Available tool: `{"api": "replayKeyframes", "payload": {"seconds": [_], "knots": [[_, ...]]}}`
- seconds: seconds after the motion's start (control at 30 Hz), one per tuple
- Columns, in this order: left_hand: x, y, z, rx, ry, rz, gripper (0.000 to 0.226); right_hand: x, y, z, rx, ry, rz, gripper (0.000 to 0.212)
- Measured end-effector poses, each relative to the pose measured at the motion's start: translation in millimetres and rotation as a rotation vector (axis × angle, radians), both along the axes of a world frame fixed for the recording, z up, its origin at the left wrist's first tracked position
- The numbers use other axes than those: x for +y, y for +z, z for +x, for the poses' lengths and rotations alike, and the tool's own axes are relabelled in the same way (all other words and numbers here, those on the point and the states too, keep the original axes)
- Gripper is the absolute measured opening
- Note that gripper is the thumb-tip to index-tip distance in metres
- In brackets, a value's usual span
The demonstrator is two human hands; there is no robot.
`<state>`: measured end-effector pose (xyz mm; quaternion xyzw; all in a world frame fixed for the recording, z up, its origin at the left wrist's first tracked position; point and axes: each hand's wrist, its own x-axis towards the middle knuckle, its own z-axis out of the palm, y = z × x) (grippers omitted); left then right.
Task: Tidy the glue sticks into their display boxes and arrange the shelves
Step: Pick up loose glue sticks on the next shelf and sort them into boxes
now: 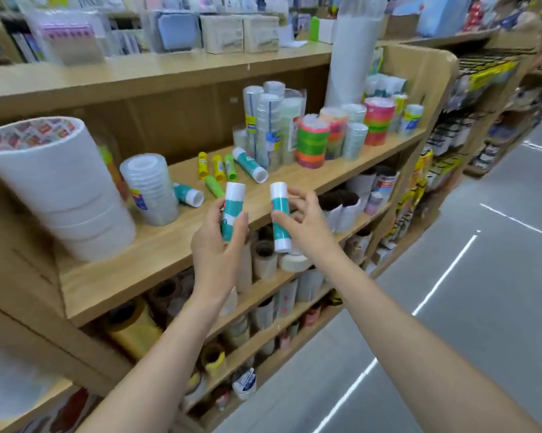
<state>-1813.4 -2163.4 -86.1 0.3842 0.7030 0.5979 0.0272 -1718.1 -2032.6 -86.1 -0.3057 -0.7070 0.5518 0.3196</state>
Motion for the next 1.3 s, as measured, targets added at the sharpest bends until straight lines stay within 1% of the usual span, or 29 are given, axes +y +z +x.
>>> {"api": "replayKeyframes", "payload": {"seconds": [0.1,0.2,0.33,0.43,0.6,0.67,0.77,0.83,0.93,1.07,1.2,1.3], "knots": [[12,4,-14,0.045,0.114,-0.061,0.033,24,14,-24,-0.047,0.039,0.143,0.044],[20,10,-19,-0.005,0.234,-0.095,0.021,43,19,-45,-0.14,0.1,0.299,0.038],[34,17,-20,-0.081,0.33,-0.159,0.018,63,25,-63,-0.206,0.16,0.387,0.028],[40,20,-23,-0.057,0.422,-0.24,0.019,72,24,-69,-0.245,0.184,0.489,0.023],[44,19,-26,0.045,0.564,-0.38,0.042,77,22,-67,-0.271,0.246,0.595,0.025],[44,17,-30,0.084,0.611,-0.413,0.042,80,22,-65,-0.301,0.284,0.659,0.031],[43,16,-30,0.121,0.654,-0.434,0.036,84,22,-64,-0.426,0.328,0.771,0.04],[43,16,-30,0.174,0.676,-0.455,0.031,85,24,-65,-0.438,0.318,0.757,0.039],[45,14,-32,0.254,0.687,-0.467,0.026,82,24,-67,-0.331,0.235,0.687,0.036],[55,18,-32,0.295,0.66,-0.523,0.021,80,25,-68,-0.235,0.151,0.592,0.037],[55,11,-32,0.398,0.643,-0.537,0.025,82,25,-70,-0.282,0.148,0.597,0.04],[48,6,-34,0.43,0.587,-0.51,0.031,80,24,-74,-0.299,0.163,0.591,0.04]]}}
